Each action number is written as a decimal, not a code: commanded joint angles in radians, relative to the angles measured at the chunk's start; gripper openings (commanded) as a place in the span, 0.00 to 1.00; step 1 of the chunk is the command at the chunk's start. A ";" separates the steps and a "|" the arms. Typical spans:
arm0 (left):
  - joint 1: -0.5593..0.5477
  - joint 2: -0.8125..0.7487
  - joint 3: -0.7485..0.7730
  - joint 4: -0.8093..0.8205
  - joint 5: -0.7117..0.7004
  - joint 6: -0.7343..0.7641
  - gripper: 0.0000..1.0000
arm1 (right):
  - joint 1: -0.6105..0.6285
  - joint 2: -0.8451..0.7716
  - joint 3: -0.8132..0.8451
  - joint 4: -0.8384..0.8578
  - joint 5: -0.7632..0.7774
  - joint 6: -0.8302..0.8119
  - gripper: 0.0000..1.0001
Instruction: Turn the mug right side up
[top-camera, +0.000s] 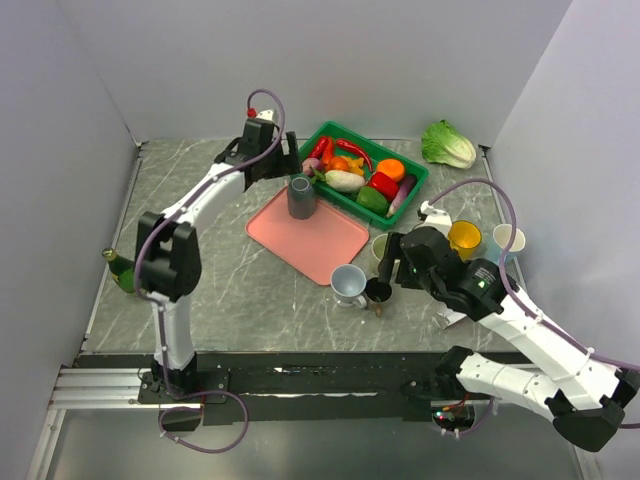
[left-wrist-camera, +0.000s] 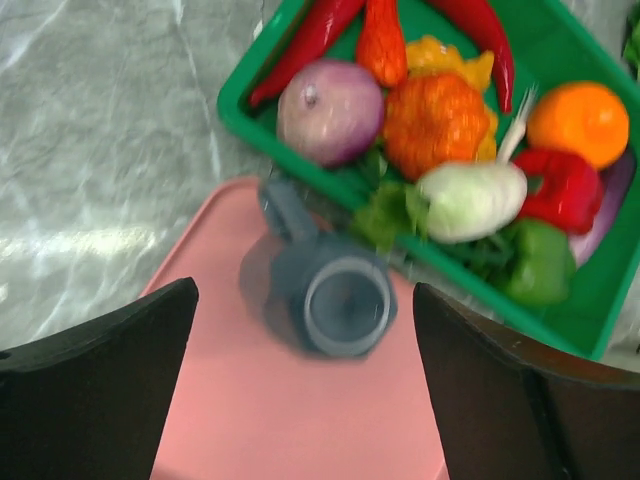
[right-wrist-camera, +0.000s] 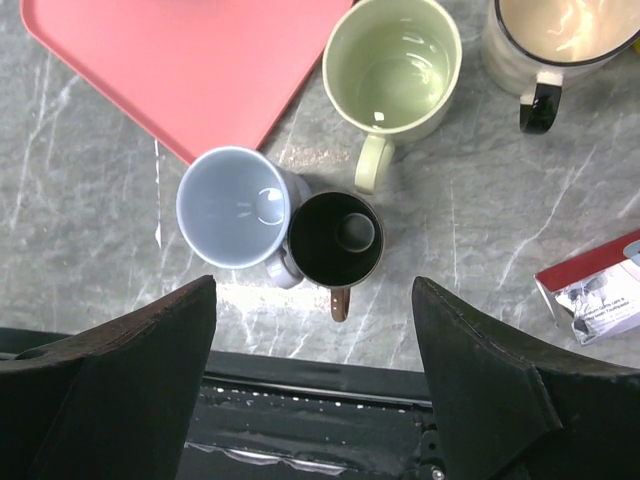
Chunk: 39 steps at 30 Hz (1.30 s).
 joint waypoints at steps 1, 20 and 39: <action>0.007 0.160 0.179 -0.077 0.012 -0.145 0.90 | -0.030 -0.034 0.009 0.040 0.005 -0.022 0.85; 0.008 0.179 0.126 -0.157 0.049 -0.234 0.55 | -0.058 -0.072 -0.043 0.055 -0.014 0.021 0.84; 0.001 -0.048 -0.164 -0.167 0.027 -0.251 0.46 | -0.059 -0.053 -0.064 0.083 -0.066 0.044 0.81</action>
